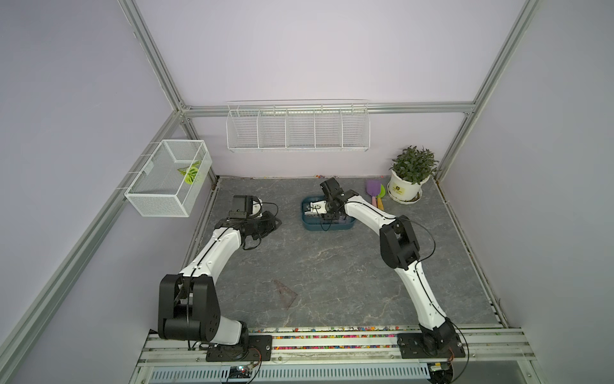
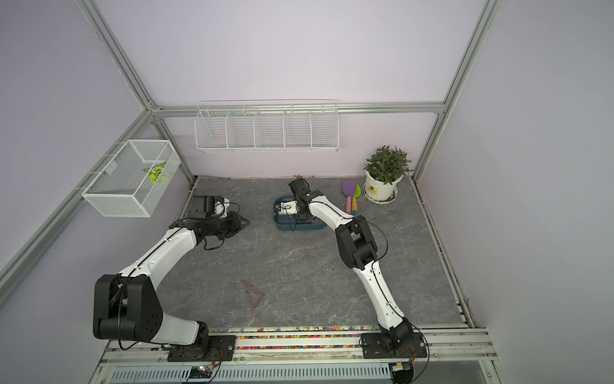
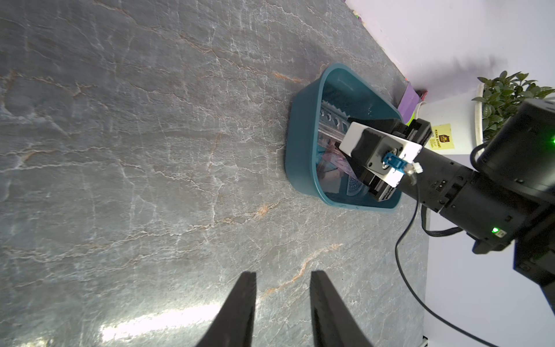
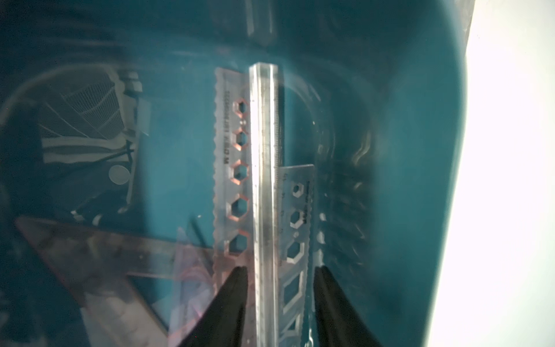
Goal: Put the scattered rulers into the storage box
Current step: Place the ruler in the storage box.
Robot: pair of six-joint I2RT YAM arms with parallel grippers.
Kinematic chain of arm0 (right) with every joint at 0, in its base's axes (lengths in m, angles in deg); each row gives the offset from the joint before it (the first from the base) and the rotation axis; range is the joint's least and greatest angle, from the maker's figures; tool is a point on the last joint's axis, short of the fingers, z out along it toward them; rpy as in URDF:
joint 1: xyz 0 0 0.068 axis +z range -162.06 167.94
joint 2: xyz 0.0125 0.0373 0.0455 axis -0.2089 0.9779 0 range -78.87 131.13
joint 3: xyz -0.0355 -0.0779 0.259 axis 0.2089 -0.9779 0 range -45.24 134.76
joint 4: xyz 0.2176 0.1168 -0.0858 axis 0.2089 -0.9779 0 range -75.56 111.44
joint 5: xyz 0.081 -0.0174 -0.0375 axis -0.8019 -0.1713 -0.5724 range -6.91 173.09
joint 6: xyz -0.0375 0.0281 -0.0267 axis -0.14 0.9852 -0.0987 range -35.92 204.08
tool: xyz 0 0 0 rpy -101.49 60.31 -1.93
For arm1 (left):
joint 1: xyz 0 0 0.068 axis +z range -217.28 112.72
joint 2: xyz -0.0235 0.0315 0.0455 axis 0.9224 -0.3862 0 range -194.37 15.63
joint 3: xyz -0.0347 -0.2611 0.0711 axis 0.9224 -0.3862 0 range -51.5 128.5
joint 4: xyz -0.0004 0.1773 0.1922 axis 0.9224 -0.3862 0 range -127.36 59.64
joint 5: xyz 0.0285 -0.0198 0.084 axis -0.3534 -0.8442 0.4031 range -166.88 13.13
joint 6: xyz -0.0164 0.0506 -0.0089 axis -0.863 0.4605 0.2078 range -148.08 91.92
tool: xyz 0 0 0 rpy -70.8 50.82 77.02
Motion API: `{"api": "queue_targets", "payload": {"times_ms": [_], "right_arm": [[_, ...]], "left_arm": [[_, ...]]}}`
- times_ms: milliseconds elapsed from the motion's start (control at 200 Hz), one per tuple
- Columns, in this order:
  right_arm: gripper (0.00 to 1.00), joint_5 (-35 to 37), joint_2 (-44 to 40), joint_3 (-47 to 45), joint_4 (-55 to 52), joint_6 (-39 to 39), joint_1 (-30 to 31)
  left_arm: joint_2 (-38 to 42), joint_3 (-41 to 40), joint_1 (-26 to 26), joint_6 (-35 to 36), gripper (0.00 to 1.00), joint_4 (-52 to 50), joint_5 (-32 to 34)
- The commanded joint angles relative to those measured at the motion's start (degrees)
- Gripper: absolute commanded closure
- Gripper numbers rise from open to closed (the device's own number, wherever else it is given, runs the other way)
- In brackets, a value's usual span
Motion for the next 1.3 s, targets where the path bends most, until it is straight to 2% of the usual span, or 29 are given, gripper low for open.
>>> {"api": "queue_targets", "payload": {"times_ms": [0,165,320,515,645,750,855,970,1090,1295], "right_arm": [[0.52,0.8,-0.5,1.1,0.2,1.1,-0.1],[0.51,0.7,-3.7,0.7,-0.2,2.7,1.0],[0.49,-0.3,-11.1,-3.5,1.4,8.1,3.4],[0.48,0.0,-25.2,-20.6,9.3,21.9,8.0],[0.47,3.0,-34.1,-35.0,12.4,31.1,14.5],[0.46,3.1,-38.8,-44.6,12.8,38.7,19.7],[0.46,6.4,-40.0,-47.8,11.0,52.9,24.7],[0.49,2.9,-39.4,-51.3,11.9,67.1,28.2],[0.52,2.5,-37.4,-52.1,12.8,72.4,31.1],[0.56,-1.6,-36.3,-52.7,17.0,76.5,32.0]], "left_arm": [[1.1,0.2,0.3,0.4,0.64,1.0,-0.8],[1.7,-0.2,0.4,0.2,0.64,1.1,-1.3],[4.1,-2.1,0.3,-1.3,0.64,0.4,0.5],[11.3,-7.9,-1.2,-3.2,0.64,0.4,1.1],[18.4,-13.3,-3.9,-4.4,0.62,-2.4,4.8],[23.4,-19.2,-5.4,-6.8,0.61,-4.1,5.1],[27.1,-25.8,-6.9,-11.5,0.64,-4.6,6.0],[28.4,-30.3,-8.8,-15.2,0.64,-5.4,6.7],[29.4,-30.5,-14.4,-18.5,0.63,-8.6,12.0],[31.6,-33.7,-16.4,-24.4,0.65,-11.8,14.0]]}}
